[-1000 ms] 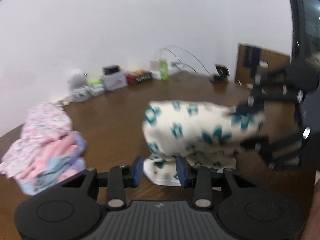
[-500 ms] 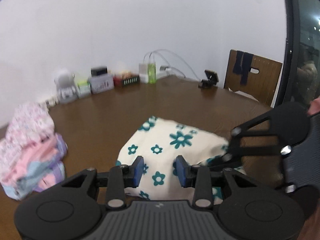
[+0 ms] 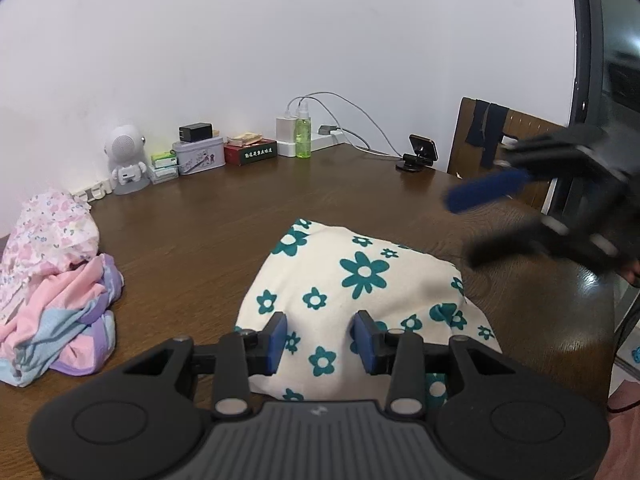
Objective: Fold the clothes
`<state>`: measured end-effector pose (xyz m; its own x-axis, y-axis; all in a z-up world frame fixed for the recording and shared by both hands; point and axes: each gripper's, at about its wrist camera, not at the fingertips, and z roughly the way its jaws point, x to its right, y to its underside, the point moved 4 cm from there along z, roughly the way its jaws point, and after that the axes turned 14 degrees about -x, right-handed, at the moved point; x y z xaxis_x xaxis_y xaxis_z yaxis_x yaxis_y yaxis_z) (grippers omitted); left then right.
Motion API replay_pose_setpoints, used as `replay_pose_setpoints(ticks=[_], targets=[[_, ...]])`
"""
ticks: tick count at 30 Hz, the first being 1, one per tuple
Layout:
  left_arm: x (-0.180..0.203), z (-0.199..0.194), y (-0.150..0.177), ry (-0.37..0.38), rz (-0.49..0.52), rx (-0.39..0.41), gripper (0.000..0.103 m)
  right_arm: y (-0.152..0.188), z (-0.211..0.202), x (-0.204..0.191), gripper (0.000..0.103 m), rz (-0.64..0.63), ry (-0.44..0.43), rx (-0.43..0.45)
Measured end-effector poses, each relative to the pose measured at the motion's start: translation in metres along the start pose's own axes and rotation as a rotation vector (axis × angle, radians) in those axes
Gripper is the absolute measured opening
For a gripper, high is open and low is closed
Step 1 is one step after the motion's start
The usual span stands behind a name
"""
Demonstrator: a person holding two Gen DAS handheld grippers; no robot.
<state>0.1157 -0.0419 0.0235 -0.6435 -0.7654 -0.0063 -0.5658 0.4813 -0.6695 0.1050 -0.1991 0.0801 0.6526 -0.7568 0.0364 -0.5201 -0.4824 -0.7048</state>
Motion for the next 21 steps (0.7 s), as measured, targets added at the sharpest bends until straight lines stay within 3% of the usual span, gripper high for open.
replay_pose_setpoints(ticks=[1, 4, 8, 10, 18, 21], targets=[[0.001, 0.0, 0.0, -0.006, 0.003, 0.0, 0.037, -0.007, 0.009, 0.008, 0.027, 0.016, -0.022, -0.01], [0.003, -0.001, 0.001, -0.023, 0.01, -0.001, 0.037, -0.018, 0.034, 0.021, 0.02, 0.052, -0.047, -0.054], [0.005, 0.0, 0.002, -0.045, 0.014, -0.003, 0.036, -0.014, 0.079, 0.034, 0.017, 0.093, -0.073, -0.146], [0.005, 0.002, 0.003, -0.049, 0.012, -0.006, 0.036, -0.006, 0.092, 0.032, 0.017, 0.089, -0.057, -0.151], [0.017, -0.006, -0.004, -0.062, 0.031, 0.016, 0.037, 0.001, 0.095, 0.031, 0.017, 0.105, -0.053, -0.127], [0.03, -0.013, -0.009, -0.034, 0.058, 0.036, 0.037, -0.003, 0.087, 0.041, 0.019, 0.164, -0.103, -0.116]])
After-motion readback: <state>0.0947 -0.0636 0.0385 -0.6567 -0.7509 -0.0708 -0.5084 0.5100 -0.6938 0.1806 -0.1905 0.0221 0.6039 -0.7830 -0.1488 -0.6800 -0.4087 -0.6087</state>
